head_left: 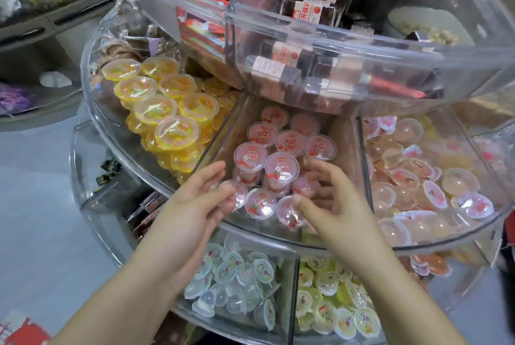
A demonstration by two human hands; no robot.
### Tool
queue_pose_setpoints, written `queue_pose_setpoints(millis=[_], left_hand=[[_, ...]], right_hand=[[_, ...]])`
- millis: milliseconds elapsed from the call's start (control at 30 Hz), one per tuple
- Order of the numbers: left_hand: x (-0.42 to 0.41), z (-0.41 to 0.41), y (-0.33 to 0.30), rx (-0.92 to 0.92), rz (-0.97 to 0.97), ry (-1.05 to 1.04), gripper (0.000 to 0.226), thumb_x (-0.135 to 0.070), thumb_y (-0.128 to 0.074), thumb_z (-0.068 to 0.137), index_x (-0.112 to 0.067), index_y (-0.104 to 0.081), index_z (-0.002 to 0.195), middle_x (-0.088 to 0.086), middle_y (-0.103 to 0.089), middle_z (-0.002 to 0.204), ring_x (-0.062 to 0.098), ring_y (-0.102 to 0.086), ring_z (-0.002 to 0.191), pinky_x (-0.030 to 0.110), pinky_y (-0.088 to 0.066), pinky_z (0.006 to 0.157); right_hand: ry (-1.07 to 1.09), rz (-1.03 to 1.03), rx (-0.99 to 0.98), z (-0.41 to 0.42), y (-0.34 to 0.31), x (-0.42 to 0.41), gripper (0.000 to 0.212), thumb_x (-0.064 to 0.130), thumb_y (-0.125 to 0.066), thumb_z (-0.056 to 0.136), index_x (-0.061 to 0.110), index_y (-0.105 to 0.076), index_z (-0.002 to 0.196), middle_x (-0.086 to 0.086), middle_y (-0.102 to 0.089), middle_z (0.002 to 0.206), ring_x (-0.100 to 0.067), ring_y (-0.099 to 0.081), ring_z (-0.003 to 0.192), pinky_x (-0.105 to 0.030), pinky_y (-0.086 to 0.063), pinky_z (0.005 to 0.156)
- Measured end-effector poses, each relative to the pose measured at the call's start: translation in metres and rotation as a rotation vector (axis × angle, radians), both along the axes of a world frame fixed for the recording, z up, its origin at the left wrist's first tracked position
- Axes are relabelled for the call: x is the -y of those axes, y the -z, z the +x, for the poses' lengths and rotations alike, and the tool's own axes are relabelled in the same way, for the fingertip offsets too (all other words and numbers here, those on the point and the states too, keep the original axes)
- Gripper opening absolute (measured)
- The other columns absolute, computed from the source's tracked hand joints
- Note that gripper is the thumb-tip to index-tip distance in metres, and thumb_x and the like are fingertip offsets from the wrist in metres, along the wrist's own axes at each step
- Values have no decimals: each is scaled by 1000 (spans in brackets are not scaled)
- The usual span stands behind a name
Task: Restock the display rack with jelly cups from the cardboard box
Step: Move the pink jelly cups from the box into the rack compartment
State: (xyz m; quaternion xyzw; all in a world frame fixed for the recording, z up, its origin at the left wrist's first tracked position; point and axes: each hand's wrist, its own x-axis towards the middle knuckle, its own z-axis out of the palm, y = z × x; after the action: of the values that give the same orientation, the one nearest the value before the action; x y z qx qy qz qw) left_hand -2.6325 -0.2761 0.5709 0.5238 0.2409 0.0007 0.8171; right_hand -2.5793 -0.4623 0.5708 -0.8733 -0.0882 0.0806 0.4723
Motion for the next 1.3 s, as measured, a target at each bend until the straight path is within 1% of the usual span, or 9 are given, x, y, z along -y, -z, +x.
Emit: queue_pose_setpoints(millis=[133, 233, 400, 600, 733, 900, 1000, 1133, 1300], left_hand=[[-16, -69, 1, 147, 283, -24, 24, -22, -59, 71, -31, -72, 90, -5, -73, 95, 2, -66, 79, 10, -51, 70], [-39, -130, 39, 36, 530, -144, 19, -24, -58, 76, -37, -69, 86, -13, -72, 90, -4, -65, 79, 2, -45, 71], [-88, -233, 175, -283, 348, -438, 29, 7, -52, 88, -18, -65, 82, 2, -69, 81, -1, -64, 76, 7, -48, 70], [-109, -336, 364, -788, 173, -623, 14, -2, -51, 92, -14, -60, 90, 7, -61, 90, 26, -57, 94, 26, -42, 75], [-113, -364, 484, -1019, 173, -427, 14, -13, -50, 92, -21, -58, 99, 8, -63, 105, 16, -56, 73, 22, -40, 59], [-124, -339, 637, -1033, 187, -139, 35, -14, -54, 88, -9, -53, 122, 9, -60, 115, 26, -57, 102, 22, -42, 76], [-134, -322, 720, -1126, 195, -27, 38, -20, -54, 89, -2, -51, 123, 19, -53, 130, 35, -51, 119, 32, -40, 96], [-143, -317, 798, -1280, 269, 281, 47, -24, -48, 94, -3, -41, 135, 18, -41, 141, 31, -42, 129, 32, -36, 105], [-131, -320, 838, -1389, 478, 317, 34, -10, -33, 96, -5, -42, 129, 15, -43, 136, 29, -39, 127, 35, -37, 100]], right_hand=[[-200, 207, 28, -38, -15, -30, 32, 25, -68, 80, 39, -56, 107, 15, -63, 94, -3, -61, 84, -18, -48, 78], [-491, 205, -50, -76, -4, -66, 25, 32, -63, 78, 41, -59, 100, 17, -63, 94, -4, -61, 85, -11, -46, 74], [-801, 40, -388, -148, 90, -137, 27, 18, -64, 83, 41, -56, 95, 10, -59, 84, 1, -55, 70, -8, -43, 67], [-909, -477, -749, -210, 308, -193, 23, 21, -54, 92, 19, -57, 115, 10, -52, 82, -6, -50, 71, -11, -39, 59], [-891, -679, -735, -229, 460, -223, 27, 10, -51, 88, 10, -59, 114, -3, -64, 81, -11, -51, 66, -18, -35, 56], [-899, -784, -727, -230, 634, -260, 27, 12, -61, 87, 5, -59, 112, -1, -58, 75, -19, -54, 85, -20, -40, 63], [-1010, -938, -643, -231, 722, -272, 32, 18, -58, 87, 4, -59, 115, -15, -64, 113, -29, -59, 108, -27, -44, 84], [-1106, -1049, -600, -240, 798, -283, 40, 29, -54, 90, 16, -53, 127, -10, -52, 137, -27, -51, 122, -26, -40, 96], [-1035, -1130, -582, -240, 851, -298, 45, 36, -62, 86, 8, -56, 121, -15, -57, 129, -28, -56, 116, -24, -46, 74]])
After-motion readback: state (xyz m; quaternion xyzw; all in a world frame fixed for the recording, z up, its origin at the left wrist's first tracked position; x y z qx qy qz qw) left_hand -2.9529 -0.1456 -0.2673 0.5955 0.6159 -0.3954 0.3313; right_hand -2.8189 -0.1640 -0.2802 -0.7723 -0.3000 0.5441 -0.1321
